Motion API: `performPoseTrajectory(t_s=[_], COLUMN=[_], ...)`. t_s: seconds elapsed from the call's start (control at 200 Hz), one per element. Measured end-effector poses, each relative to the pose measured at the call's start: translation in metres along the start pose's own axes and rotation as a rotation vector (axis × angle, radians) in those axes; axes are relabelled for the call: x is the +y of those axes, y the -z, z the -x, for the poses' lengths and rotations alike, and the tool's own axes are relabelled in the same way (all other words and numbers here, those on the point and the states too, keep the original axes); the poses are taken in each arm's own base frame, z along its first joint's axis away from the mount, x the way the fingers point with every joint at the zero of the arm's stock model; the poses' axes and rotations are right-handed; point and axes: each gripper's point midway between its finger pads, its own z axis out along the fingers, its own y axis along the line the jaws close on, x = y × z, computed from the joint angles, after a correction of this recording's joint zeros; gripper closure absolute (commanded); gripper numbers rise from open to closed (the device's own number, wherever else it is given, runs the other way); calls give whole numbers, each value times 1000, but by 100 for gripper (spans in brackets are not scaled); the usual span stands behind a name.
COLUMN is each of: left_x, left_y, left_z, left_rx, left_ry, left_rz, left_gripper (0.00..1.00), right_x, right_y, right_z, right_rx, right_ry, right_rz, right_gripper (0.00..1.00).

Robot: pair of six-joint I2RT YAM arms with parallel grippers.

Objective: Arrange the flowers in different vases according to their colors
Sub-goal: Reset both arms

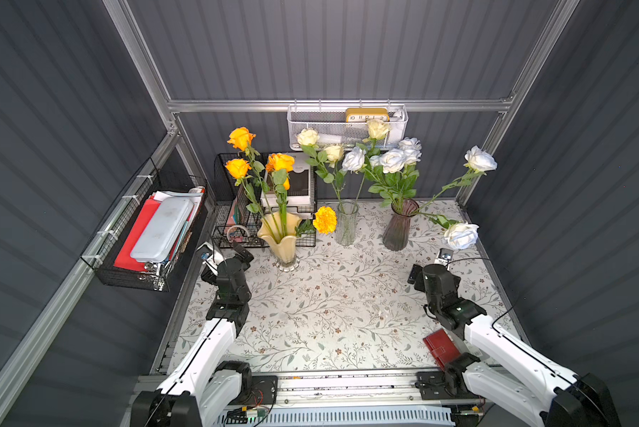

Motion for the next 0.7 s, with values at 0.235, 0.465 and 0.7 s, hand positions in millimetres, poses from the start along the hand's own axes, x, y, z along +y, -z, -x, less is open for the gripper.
performPoseTrajectory(t_s=[0.235, 0.465, 0.7], left_x=[3, 6, 2], left_y=[-33, -60, -73], left_z=[-45, -59, -59], left_rx=[-1, -46, -88], left_ry=[-167, -202, -197], left_rz=[-3, -41, -101], left_gripper=[1, 1, 1], right_x=[-10, -34, -26], right_y=[-23, -55, -81], right_z=[10, -35, -32], right_rx=[-117, -105, -173], right_ry=[106, 190, 152], right_rz=[-60, -104, -32], right_gripper=[1, 1, 1])
